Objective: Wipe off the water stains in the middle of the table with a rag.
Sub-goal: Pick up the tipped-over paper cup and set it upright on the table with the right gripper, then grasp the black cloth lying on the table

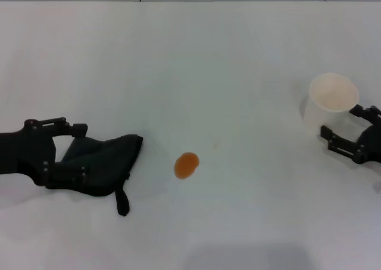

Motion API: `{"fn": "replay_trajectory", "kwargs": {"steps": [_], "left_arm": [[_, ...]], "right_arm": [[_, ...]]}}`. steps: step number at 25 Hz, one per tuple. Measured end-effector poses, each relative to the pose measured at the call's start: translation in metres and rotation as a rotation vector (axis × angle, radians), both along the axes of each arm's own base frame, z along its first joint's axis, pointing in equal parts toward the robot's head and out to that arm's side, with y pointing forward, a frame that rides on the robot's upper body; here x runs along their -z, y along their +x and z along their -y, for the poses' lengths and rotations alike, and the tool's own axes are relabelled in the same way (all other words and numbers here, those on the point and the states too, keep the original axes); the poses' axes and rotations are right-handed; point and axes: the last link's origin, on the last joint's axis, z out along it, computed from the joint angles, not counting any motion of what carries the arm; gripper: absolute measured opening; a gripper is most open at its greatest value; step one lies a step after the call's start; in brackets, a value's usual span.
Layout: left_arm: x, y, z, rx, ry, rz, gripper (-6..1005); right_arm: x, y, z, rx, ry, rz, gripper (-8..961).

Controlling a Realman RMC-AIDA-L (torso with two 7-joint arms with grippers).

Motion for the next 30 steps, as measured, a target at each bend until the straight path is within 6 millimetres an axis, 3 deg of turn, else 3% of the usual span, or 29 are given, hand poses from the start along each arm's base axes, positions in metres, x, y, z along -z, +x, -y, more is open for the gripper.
{"fn": "replay_trajectory", "kwargs": {"steps": [4, 12, 17, 18, 22, 26, 30], "left_arm": [[-0.006, -0.003, 0.001, -0.029, 0.051, 0.044, 875], [-0.011, -0.013, 0.007, -0.165, 0.066, 0.097, 875], [-0.011, -0.015, 0.006, -0.231, 0.052, 0.112, 875], [-0.011, -0.015, 0.006, -0.245, 0.045, 0.112, 875], [-0.012, -0.013, 0.002, -0.283, 0.017, 0.097, 875], [-0.016, -0.012, -0.004, -0.325, -0.032, 0.049, 875], [-0.022, -0.008, -0.014, -0.345, -0.09, -0.036, 875]], "right_arm": [[-0.013, 0.003, 0.006, -0.017, -0.02, -0.021, 870], [-0.048, -0.002, 0.003, -0.051, -0.249, 0.021, 870], [-0.075, -0.019, 0.008, -0.117, -0.35, 0.083, 870], [-0.089, -0.027, 0.011, -0.135, -0.393, 0.084, 869], [-0.105, -0.04, 0.015, -0.163, -0.471, 0.089, 869], [-0.112, -0.062, 0.014, -0.191, -0.588, 0.098, 869], [-0.105, -0.086, 0.01, -0.217, -0.679, 0.153, 869]]}}
